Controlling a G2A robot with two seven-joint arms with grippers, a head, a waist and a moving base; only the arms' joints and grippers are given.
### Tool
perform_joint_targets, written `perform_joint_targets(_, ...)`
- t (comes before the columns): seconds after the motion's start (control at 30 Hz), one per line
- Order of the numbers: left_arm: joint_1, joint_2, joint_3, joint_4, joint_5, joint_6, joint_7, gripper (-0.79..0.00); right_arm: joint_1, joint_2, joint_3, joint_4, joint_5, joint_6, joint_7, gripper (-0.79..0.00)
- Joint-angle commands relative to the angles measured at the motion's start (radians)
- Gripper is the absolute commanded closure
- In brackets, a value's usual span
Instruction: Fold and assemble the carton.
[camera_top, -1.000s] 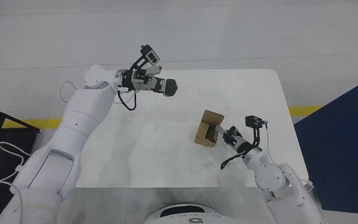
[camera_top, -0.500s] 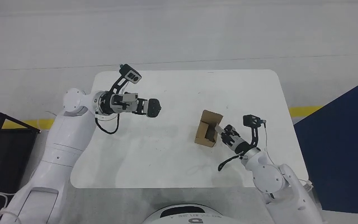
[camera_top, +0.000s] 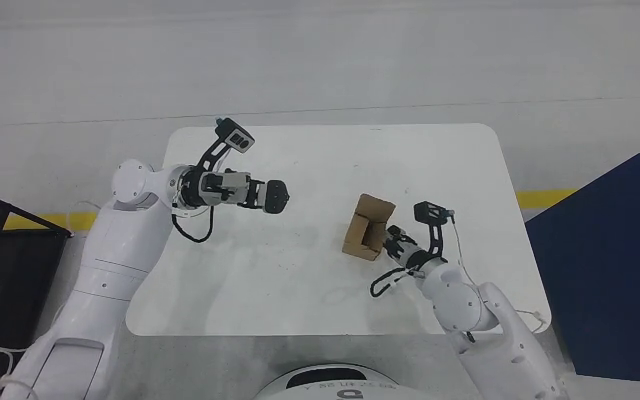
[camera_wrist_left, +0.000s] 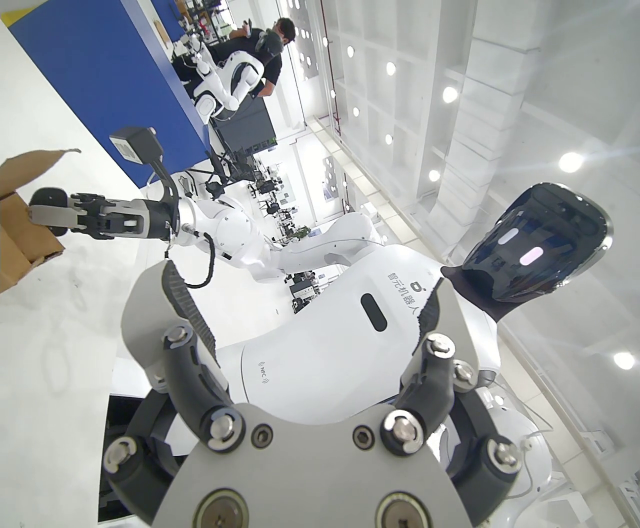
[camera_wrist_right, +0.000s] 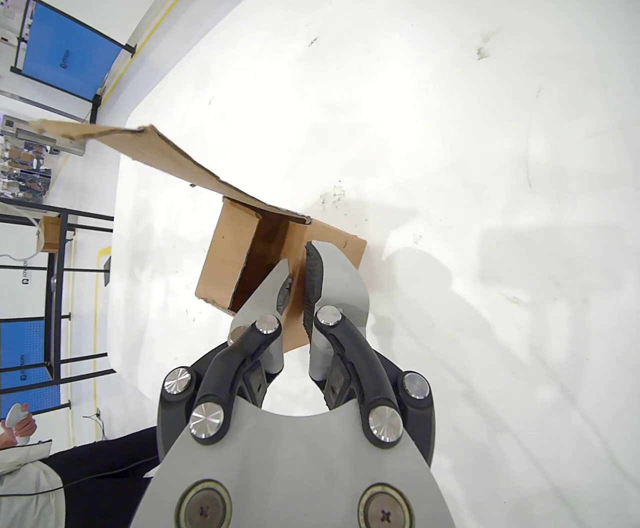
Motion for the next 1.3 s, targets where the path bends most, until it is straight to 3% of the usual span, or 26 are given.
perform_joint_targets(0.0,0.001,0.0,-0.003,-0.001,0.007,0.001,0.002,-0.785,0.009,-0.002,-0.019,-0.007,-0.038,0.044,0.006,0.0)
perform_joint_targets(0.3,-0.008,0.005,-0.014,-0.017,0.075,0.022,-0.001,-0.785,0.002,-0.005,-0.098,-0.092,-0.265,0.189,-0.001,0.0)
perform_joint_targets(0.33,-0.015,0.007,-0.007,-0.026,0.108,0.036,-0.006,-0.785,0.001,-0.006,-0.103,-0.1,-0.275,0.2,0.004,-0.089)
perform_joint_targets(0.37,-0.024,0.009,0.004,-0.037,0.156,0.058,-0.006,-0.785,0.0,-0.007,-0.107,-0.105,-0.281,0.205,0.009,-0.286)
perform_joint_targets(0.4,-0.035,0.013,0.015,-0.047,0.205,0.083,-0.006,-0.785,0.0,-0.007,-0.109,-0.108,-0.281,0.206,0.014,-0.332)
perform_joint_targets(0.47,-0.056,0.021,0.036,-0.067,0.289,0.137,-0.006,-0.785,0.0,-0.009,-0.105,-0.111,-0.253,0.195,0.016,-0.317)
perform_joint_targets(0.63,-0.114,0.052,0.105,-0.112,0.524,0.275,-0.006,-0.785,-0.025,-0.011,-0.06,-0.106,-0.127,0.088,-0.029,-0.299)
perform_joint_targets(0.83,-0.184,0.078,0.245,-0.157,0.671,0.358,-0.006,-0.785,-0.086,-0.011,0.03,-0.064,0.103,-0.14,-0.14,-0.329)
perform_joint_targets(0.9,-0.221,0.077,0.293,-0.149,0.74,0.363,-0.006,-0.708,-0.102,-0.011,0.063,-0.034,0.158,-0.198,-0.167,-0.345)
perform_joint_targets(1.0,-0.276,0.057,0.363,-0.117,0.802,0.35,0.014,-0.622,-0.124,-0.011,0.094,-0.012,0.217,-0.24,-0.2,-0.354)
perform_joint_targets(1.13,-0.371,0.004,0.483,-0.061,0.842,0.341,0.065,-0.597,-0.179,-0.007,0.146,-0.012,0.267,-0.335,-0.235,-0.385)
perform_joint_targets(1.2,-0.421,-0.03,0.541,-0.02,0.846,0.337,0.088,-0.437,-0.205,-0.005,0.168,-0.016,0.282,-0.377,-0.244,-0.394)
perform_joint_targets(1.27,-0.467,-0.066,0.593,0.026,0.839,0.322,0.121,-0.397,-0.22,-0.004,0.183,-0.009,0.293,-0.402,-0.252,-0.391)
